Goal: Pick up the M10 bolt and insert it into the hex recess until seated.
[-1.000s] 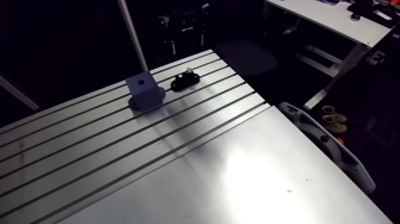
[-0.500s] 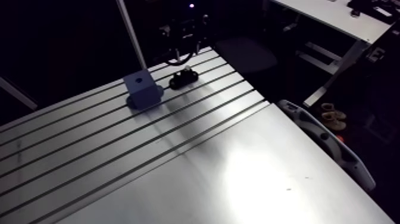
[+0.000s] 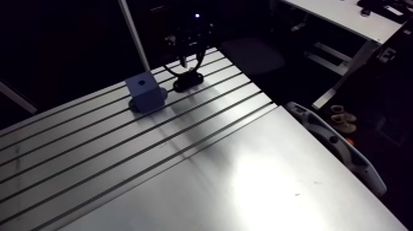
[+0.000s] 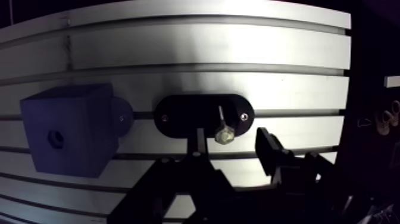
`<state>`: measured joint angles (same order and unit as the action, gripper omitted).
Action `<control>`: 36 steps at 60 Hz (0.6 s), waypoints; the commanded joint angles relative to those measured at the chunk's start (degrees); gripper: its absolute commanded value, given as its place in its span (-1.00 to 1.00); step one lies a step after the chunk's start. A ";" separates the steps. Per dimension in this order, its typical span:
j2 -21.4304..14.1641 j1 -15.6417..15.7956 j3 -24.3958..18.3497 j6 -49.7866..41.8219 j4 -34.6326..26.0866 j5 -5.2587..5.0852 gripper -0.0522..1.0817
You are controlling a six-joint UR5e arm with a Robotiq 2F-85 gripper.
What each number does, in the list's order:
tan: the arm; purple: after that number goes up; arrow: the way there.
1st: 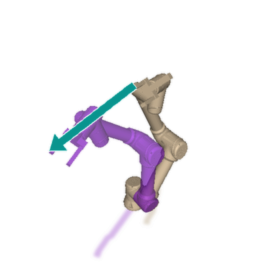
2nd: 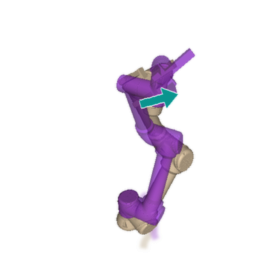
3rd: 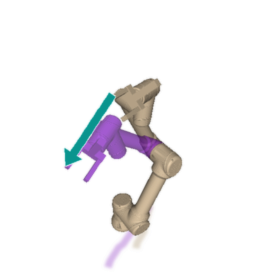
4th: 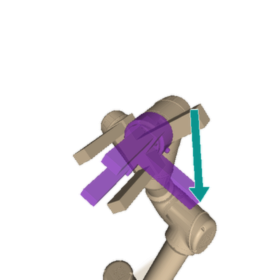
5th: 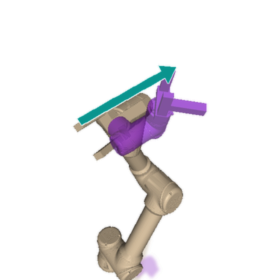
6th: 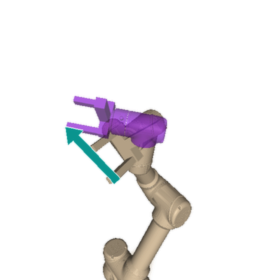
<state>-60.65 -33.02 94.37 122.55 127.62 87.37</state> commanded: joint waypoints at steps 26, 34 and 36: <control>0.06 -0.21 1.48 0.10 2.16 -0.93 -0.02; 0.06 -0.46 1.48 0.10 2.16 -0.93 -0.02; 0.06 -0.72 1.48 0.10 2.16 -0.93 -0.02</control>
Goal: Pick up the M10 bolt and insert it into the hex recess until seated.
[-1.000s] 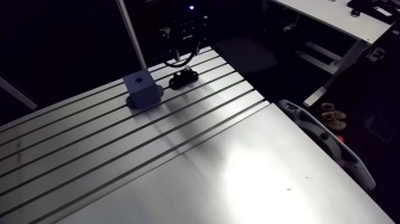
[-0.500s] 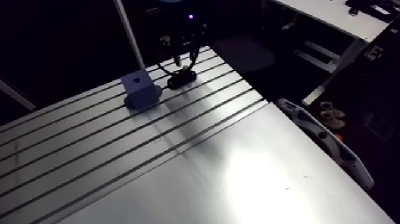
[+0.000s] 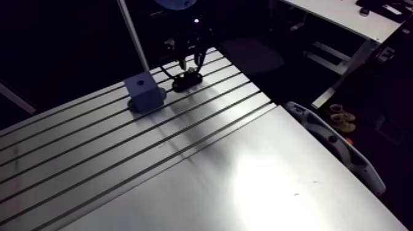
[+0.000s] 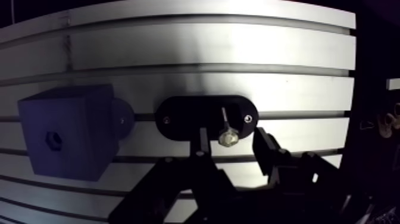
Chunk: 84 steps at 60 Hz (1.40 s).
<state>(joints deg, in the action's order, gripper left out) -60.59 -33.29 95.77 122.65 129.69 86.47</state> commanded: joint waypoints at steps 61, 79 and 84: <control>0.70 -0.12 0.16 -0.09 0.44 -0.12 0.03; 0.70 -0.03 0.16 -0.09 0.44 -0.03 0.07; 0.70 -0.03 0.16 -0.09 0.45 -0.03 0.08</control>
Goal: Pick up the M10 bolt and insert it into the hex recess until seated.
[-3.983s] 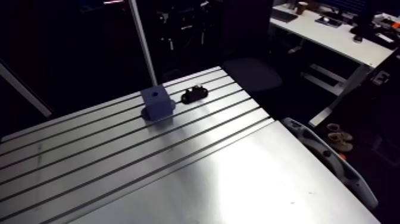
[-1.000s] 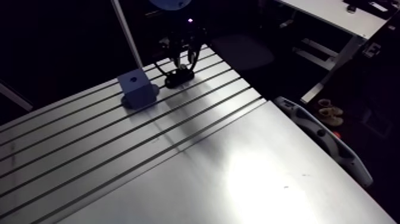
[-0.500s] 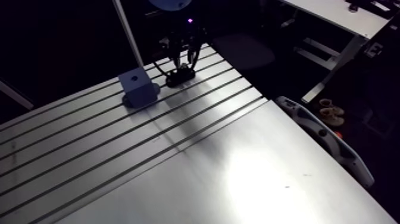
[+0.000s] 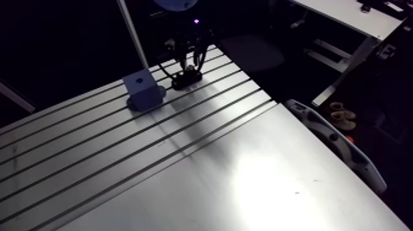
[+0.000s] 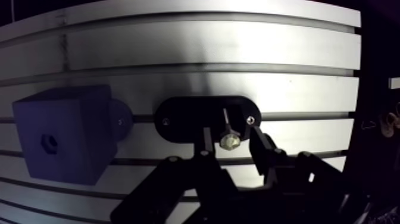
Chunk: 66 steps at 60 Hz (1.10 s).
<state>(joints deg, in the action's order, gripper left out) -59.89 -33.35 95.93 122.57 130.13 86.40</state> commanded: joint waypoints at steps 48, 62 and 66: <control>0.09 0.12 0.54 0.00 0.44 0.13 0.14; 0.09 0.12 0.53 0.00 0.44 0.13 0.15; 0.09 0.12 0.53 0.00 0.44 0.13 0.16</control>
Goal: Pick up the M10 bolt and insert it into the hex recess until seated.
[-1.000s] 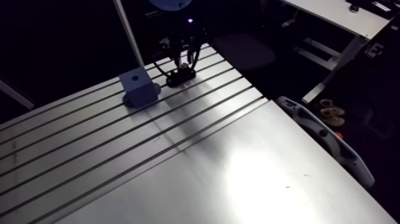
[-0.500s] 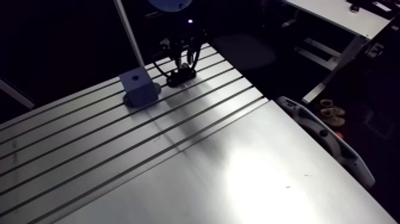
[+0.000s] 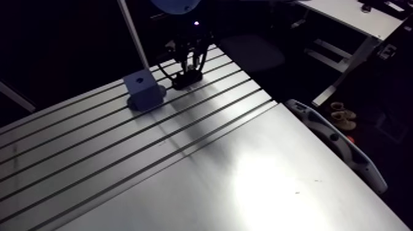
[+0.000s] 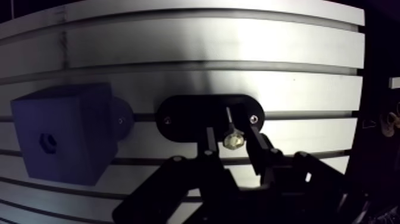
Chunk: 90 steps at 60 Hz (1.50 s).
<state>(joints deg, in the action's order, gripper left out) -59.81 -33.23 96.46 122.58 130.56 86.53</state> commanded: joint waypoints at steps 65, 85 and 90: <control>0.54 -0.09 -0.18 0.08 0.01 0.00 0.25; 0.46 0.00 -0.18 0.08 0.01 0.08 0.27; 0.45 0.07 -0.18 0.00 0.01 0.09 0.27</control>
<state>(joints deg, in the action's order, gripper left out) -59.29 -33.24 96.29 122.65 130.57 86.59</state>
